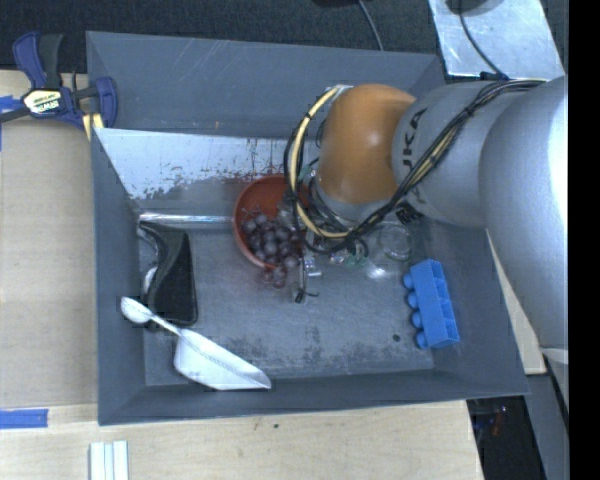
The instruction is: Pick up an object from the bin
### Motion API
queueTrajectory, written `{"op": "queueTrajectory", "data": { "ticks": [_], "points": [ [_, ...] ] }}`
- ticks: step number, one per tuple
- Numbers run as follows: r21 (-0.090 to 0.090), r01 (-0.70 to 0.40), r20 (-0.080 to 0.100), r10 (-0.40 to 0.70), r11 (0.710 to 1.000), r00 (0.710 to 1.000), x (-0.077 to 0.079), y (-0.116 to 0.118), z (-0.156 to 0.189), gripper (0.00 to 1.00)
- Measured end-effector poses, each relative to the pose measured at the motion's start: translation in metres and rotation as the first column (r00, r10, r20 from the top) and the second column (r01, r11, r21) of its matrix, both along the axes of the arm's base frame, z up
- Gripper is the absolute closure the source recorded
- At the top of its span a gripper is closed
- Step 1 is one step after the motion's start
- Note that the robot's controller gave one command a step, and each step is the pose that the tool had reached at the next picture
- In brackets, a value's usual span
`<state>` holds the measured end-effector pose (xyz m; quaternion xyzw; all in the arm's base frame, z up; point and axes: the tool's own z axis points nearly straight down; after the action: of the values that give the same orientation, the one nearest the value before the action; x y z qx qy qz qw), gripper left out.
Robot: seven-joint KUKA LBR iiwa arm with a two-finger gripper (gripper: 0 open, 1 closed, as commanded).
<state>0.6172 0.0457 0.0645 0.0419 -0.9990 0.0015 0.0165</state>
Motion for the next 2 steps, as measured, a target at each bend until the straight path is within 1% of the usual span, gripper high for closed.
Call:
{"op": "queueTrajectory", "data": {
  "ticks": [1, 2],
  "points": [
    [0.008, -0.091, 0.011, 0.091, 0.996, 0.996, -0.0061, -0.0209, 0.0045, 1.0],
    [0.008, -0.091, 0.01, 0.091, 0.996, 0.996, -0.0061, -0.021, 0.005, 1.0]
  ]
}}
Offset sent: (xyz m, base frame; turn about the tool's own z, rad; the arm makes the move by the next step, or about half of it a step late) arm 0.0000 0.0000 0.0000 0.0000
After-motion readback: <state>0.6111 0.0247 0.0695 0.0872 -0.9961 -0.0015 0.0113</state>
